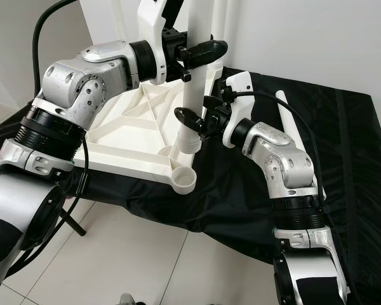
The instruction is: Building children table
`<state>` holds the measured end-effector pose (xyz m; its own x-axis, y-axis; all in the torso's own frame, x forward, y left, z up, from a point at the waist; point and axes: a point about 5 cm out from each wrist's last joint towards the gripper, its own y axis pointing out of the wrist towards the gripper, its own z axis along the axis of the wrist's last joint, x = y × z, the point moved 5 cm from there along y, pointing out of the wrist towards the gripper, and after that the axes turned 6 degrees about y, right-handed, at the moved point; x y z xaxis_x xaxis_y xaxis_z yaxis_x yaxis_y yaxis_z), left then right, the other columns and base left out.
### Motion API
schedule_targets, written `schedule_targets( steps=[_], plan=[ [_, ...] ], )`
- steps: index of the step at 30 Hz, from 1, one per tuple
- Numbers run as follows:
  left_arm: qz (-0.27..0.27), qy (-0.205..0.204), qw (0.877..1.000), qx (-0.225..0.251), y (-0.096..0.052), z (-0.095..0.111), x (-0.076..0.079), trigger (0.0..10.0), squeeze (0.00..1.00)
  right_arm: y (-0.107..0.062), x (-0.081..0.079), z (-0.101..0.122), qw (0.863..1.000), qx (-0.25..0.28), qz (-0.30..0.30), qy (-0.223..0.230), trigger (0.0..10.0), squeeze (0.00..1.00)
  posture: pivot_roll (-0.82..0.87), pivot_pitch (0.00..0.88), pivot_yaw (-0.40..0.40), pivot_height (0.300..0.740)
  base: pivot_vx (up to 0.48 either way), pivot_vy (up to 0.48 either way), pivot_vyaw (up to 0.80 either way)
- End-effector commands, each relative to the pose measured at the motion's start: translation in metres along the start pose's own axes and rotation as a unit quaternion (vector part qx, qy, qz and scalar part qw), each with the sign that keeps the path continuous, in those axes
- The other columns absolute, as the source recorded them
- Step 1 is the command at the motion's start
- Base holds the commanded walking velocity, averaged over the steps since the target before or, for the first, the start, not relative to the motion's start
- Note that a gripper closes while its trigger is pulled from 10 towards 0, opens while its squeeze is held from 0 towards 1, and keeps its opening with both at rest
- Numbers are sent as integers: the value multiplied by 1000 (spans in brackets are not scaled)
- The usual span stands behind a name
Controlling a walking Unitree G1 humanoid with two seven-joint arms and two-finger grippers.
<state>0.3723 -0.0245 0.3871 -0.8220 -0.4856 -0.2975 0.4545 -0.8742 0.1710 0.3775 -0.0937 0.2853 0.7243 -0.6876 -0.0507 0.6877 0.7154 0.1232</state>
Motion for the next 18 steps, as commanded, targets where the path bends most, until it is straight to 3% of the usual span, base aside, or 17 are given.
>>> schedule_targets(
  steps=[1, 5, 6, 9, 10, 15, 16, 18],
  plan=[
    [-144, 21, 989, 30, -4, 15, 27, 10000, 0, 3, -2, 4, 1000, 10, 4, 2, 8667, 0, -94, 83, 45, 740, 0, 0, 0],
    [-141, 21, 989, 31, -3, 16, 27, 10000, 0, 4, -7, 2, 1000, 17, 11, 6, 8902, 0, -92, 81, 45, 740, 0, 0, 0],
    [-141, 22, 989, 32, -3, 17, 26, 10000, 0, 5, -8, 1, 1000, 18, 13, 8, 7412, 0, -92, 80, 45, 740, 0, 0, 0],
    [-140, 23, 989, 33, -2, 17, 26, 10000, 0, 6, -8, 0, 1000, 19, 14, 11, 7176, 0, -91, 79, 45, 740, 0, 0, 0],
    [-139, 23, 989, 34, -2, 18, 25, 10000, 0, 6, -9, 0, 1000, 19, 14, 12, 4118, 0, -90, 79, 45, 740, 0, 0, 0],
    [-139, 24, 989, 36, -1, 20, 25, 10000, 0, 7, -8, -1, 1000, 20, 14, 14, 3451, 0, -89, 78, 45, 740, 0, 0, 0],
    [-139, 25, 989, 36, -1, 21, 25, 10000, 0, 7, -8, -1, 1000, 20, 14, 14, 2353, 0, -88, 80, 45, 740, 0, 0, 0],
    [-139, 25, 989, 36, -1, 21, 25, 10000, 0, 7, -8, -1, 1000, 20, 13, 14, 2235, 0, -88, 80, 45, 740, 0, 0, 0]
  ],
)
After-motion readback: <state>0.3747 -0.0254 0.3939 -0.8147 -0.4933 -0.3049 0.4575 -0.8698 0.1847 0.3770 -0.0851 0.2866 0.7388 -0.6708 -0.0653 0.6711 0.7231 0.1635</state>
